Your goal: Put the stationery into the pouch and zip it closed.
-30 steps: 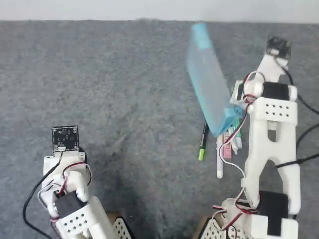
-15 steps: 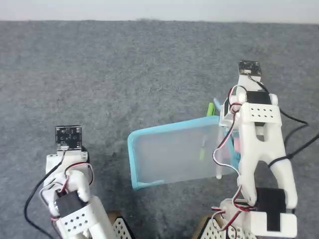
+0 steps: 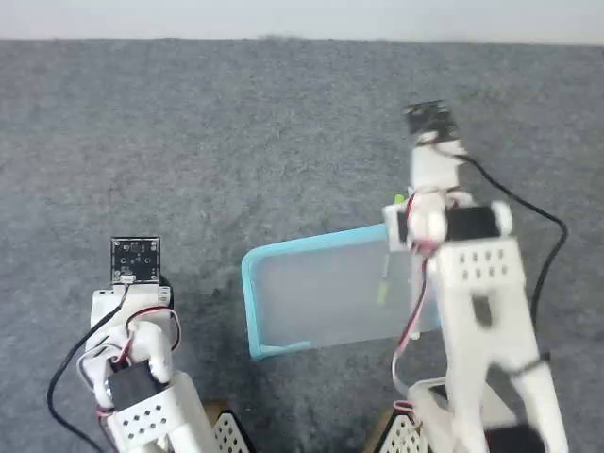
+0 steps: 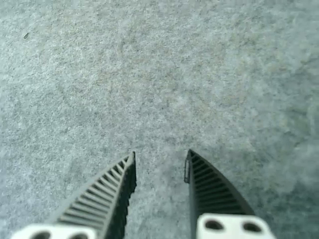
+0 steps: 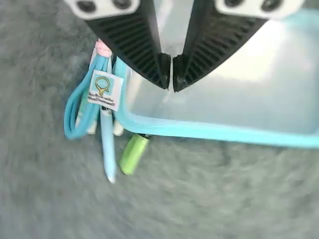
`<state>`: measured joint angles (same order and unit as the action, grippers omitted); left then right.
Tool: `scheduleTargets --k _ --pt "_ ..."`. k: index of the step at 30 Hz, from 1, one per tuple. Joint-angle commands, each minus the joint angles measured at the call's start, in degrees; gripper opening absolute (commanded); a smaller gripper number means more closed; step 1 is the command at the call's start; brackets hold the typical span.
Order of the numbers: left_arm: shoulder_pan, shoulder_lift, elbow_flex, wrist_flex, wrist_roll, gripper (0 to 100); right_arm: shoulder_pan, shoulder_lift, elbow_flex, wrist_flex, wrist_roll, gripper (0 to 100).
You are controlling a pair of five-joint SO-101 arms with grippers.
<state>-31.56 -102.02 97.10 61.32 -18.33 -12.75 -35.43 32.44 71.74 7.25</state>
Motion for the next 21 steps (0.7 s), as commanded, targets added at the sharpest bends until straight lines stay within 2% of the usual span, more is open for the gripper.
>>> scheduleTargets --k 1,3,4,7,8,13,21 --pt "0.18 0.09 -0.40 0.09 -0.35 15 0.84 -8.75 2.64 2.42 7.91 11.3" --pt "0.18 0.09 -0.40 0.09 -0.35 15 3.56 -9.80 4.75 5.41 14.42 18.8" --pt "0.18 0.09 -0.40 0.09 -0.35 15 4.09 -9.89 5.80 7.87 20.48 21.1" --pt "0.18 0.09 -0.40 0.09 -0.35 15 4.00 -10.68 9.32 15.08 40.26 18.8" --pt "0.18 0.09 -0.40 0.09 -0.35 15 4.09 -11.12 9.76 16.40 43.78 16.2" --pt "0.18 0.09 -0.40 0.09 -0.35 15 6.46 -10.59 10.11 20.26 53.89 5.0" --pt "0.18 0.09 -0.40 0.09 -0.35 15 24.75 2.15 9.32 16.13 61.27 4.7"
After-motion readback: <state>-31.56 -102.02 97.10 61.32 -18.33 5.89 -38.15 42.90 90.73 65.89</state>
